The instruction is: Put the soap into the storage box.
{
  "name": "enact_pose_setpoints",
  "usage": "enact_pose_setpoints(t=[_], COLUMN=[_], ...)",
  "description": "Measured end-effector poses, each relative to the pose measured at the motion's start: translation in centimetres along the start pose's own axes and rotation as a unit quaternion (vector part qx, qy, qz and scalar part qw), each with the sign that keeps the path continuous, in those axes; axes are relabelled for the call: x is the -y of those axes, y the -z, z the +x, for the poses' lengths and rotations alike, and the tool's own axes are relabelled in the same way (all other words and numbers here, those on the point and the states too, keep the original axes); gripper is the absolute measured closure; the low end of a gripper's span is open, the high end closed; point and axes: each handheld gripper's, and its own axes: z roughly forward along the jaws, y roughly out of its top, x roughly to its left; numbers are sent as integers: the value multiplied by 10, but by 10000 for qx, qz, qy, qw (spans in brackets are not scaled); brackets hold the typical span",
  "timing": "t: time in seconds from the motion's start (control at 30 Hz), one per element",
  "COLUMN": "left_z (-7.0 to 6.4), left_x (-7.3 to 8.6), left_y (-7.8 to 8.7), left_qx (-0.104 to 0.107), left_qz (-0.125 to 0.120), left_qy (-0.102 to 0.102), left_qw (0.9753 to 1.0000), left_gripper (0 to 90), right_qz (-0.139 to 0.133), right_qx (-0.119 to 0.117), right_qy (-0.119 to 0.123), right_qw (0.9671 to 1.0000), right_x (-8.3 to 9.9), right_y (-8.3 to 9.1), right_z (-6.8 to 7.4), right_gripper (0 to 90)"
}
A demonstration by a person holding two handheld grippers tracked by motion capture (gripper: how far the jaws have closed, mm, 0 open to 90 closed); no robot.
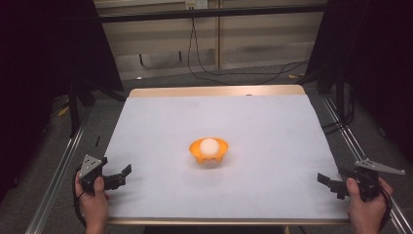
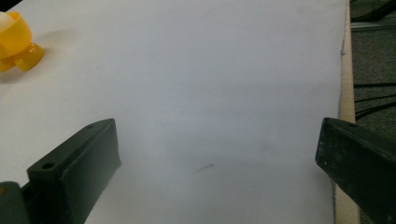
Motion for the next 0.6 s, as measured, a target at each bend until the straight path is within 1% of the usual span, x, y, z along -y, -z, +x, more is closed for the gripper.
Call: enact_pose_setpoints(t=[0.03,0.1,0.2,0.23,0.4,0.5,0.6], left_z=[-1,-1,1,1,1,1,0], left_x=[0,1,1,1,1,2,2], left_y=[0,1,2,3,3,3,4], left_qx=[7,3,13,40,9,-5,-18], left_qz=[-30,-61,-114,-127,-135,-155,-179], left_qy=[29,-15,41,90,68,52,25], left_qw=[10000,10000,9999,9999,9999,9999,9998], left_gripper=[2,4,3,3,4,4,4], right_qz=[-25,-97,-240,-260,-324,-366,-440], right_qx=[-16,-63,-131,-156,-209,-177,-124], right_qy=[20,23,14,3,22,50,14], right_qw=[10000,9999,9996,9995,9993,9992,9990], right_x=[1,4,6,7,11,13,13], right_y=[1,2,4,5,5,5,6], right_z=[-1,-1,-1,-1,0,1,1], right_gripper=[0,0,0,0,0,0,0])
